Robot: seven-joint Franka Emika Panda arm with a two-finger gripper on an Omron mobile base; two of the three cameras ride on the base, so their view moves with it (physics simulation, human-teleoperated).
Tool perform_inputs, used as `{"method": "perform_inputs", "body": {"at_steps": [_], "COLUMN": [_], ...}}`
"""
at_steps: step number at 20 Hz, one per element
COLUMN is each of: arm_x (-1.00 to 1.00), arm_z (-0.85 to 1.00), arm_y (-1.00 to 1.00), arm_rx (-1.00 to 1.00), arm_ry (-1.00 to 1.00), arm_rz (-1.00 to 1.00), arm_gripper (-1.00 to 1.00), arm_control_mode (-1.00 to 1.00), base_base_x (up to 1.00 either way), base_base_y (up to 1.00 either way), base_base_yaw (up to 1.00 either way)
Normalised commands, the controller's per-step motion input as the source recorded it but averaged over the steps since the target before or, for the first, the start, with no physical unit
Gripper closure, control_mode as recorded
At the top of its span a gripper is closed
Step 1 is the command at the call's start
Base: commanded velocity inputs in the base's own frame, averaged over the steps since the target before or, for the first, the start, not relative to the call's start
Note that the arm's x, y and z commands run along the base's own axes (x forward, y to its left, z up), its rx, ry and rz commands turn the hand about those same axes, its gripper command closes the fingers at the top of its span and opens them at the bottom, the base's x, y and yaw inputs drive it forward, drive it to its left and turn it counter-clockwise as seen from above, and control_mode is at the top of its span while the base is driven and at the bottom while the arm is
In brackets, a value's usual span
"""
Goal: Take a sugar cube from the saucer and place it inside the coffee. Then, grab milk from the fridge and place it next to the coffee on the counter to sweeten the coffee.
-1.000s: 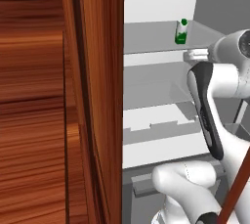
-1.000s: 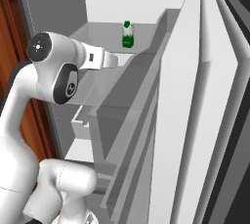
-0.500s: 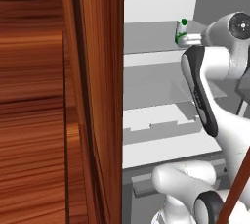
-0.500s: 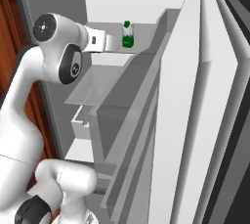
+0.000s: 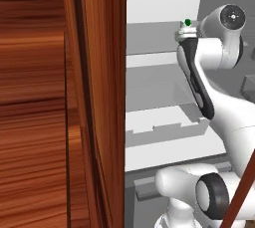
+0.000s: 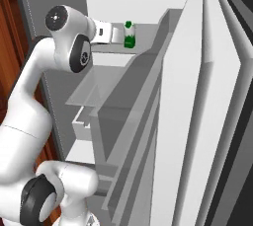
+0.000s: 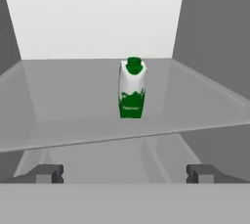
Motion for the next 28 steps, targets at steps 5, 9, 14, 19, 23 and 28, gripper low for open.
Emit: {"method": "perform_inputs", "body": {"at_steps": [5, 9, 14, 19, 23, 28], "arm_x": [0.42, 0.39, 0.39, 0.4, 0.39, 0.39], "arm_z": [0.0, 0.0, 0.0, 0.0, -0.02, -0.03], "arm_y": [0.0, -0.07, -0.18, -0.16, -0.05, -0.08], "arm_rx": [0.0, 0.01, 0.02, 0.02, 0.0, 0.0], "arm_ry": [0.0, 0.0, 0.0, 0.0, 0.0, 0.0], "arm_rz": [0.0, 0.0, 0.0, 0.0, 0.0, 0.0], "arm_gripper": [-1.0, -1.0, -1.0, -1.0, -1.0, -1.0], "arm_control_mode": [-1.0, -1.0, -1.0, -1.0, -1.0, -1.0], "base_base_x": [0.0, 0.0, 0.0, 0.0, 0.0, 0.0], "base_base_y": [0.0, 0.0, 0.0, 0.0, 0.0, 0.0], "base_base_yaw": [0.0, 0.0, 0.0, 0.0, 0.0, 0.0]}}
